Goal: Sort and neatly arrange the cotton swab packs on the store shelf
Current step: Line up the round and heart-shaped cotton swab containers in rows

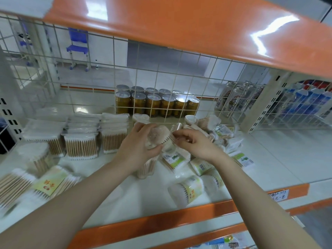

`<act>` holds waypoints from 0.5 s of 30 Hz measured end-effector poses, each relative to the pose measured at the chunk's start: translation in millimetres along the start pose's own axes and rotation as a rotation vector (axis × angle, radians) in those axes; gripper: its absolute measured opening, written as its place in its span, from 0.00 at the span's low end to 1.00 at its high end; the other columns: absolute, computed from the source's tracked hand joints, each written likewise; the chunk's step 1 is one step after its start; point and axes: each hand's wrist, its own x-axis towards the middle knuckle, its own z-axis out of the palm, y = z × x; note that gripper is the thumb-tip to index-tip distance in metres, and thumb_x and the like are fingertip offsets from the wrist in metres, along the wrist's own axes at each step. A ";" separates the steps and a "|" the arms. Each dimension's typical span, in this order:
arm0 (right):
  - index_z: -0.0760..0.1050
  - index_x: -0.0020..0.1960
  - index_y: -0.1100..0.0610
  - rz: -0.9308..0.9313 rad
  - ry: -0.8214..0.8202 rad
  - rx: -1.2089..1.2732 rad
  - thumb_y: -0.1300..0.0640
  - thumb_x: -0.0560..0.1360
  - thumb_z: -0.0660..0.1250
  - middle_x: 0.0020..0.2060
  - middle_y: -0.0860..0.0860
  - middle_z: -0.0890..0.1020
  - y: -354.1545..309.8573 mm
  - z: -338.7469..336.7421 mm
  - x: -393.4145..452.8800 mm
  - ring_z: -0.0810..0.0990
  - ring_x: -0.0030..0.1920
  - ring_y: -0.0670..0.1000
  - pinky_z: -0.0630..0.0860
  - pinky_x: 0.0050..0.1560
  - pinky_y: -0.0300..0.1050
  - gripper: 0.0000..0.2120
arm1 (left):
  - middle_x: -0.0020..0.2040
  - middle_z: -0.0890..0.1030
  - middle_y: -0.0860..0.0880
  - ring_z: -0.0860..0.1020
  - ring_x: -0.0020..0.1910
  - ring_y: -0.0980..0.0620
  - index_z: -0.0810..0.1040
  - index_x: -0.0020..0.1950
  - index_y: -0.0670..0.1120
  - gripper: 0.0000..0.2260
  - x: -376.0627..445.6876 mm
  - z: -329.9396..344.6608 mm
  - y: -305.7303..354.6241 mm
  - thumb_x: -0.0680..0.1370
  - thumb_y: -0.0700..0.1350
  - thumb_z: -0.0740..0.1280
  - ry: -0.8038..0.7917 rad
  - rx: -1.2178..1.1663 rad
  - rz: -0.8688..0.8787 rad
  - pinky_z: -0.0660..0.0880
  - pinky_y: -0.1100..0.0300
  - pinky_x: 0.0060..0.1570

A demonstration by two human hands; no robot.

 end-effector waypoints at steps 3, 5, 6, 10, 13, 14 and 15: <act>0.74 0.60 0.55 0.025 -0.017 0.044 0.66 0.73 0.67 0.44 0.41 0.77 1.2 3.5 -0.9 0.76 0.43 0.36 0.72 0.44 0.26 0.17 | 0.64 0.70 0.49 0.71 0.57 0.53 0.69 0.68 0.48 0.26 1.5 1.8 -0.3 0.72 0.53 0.70 0.022 -0.016 -0.043 0.64 0.65 0.52; 0.74 0.62 0.58 0.036 -0.024 0.058 0.66 0.73 0.68 0.45 0.42 0.78 2.1 5.3 -0.5 0.76 0.43 0.38 0.73 0.45 0.29 0.19 | 0.65 0.70 0.49 0.72 0.59 0.52 0.69 0.68 0.48 0.26 2.8 1.9 -1.8 0.73 0.55 0.68 0.010 -0.014 -0.062 0.63 0.65 0.52; 0.74 0.63 0.58 0.035 -0.026 0.067 0.66 0.73 0.67 0.47 0.45 0.79 3.0 5.6 -0.5 0.78 0.45 0.41 0.74 0.47 0.31 0.19 | 0.66 0.71 0.49 0.71 0.60 0.52 0.69 0.69 0.48 0.26 3.5 1.3 -3.0 0.73 0.55 0.67 -0.004 -0.018 -0.065 0.63 0.65 0.53; 0.75 0.62 0.60 0.045 0.004 0.166 0.64 0.75 0.66 0.51 0.56 0.82 5.9 4.8 -3.1 0.80 0.50 0.50 0.75 0.51 0.35 0.16 | 0.65 0.73 0.51 0.71 0.57 0.57 0.67 0.71 0.48 0.26 6.3 -3.6 -5.6 0.75 0.54 0.65 -0.063 -0.071 -0.057 0.62 0.68 0.52; 0.75 0.61 0.60 0.049 -0.002 0.212 0.64 0.76 0.64 0.51 0.54 0.82 5.5 5.4 -4.6 0.80 0.49 0.47 0.74 0.51 0.32 0.14 | 0.59 0.76 0.53 0.72 0.49 0.62 0.70 0.69 0.46 0.22 7.6 -7.6 -5.5 0.76 0.51 0.64 -0.092 -0.142 -0.053 0.66 0.76 0.43; 0.75 0.62 0.60 0.056 0.000 0.231 0.64 0.76 0.64 0.52 0.53 0.82 5.8 5.7 -4.8 0.80 0.49 0.45 0.74 0.51 0.31 0.14 | 0.57 0.76 0.55 0.72 0.46 0.65 0.71 0.67 0.45 0.20 7.9 -8.4 -5.6 0.77 0.50 0.64 -0.101 -0.176 -0.054 0.66 0.78 0.42; 0.75 0.62 0.60 0.067 0.004 0.249 0.64 0.77 0.63 0.53 0.53 0.81 6.4 5.9 -5.0 0.80 0.50 0.44 0.75 0.51 0.32 0.14 | 0.54 0.75 0.57 0.71 0.44 0.68 0.73 0.66 0.45 0.19 8.3 -8.8 -5.4 0.77 0.50 0.63 -0.107 -0.203 -0.057 0.66 0.81 0.42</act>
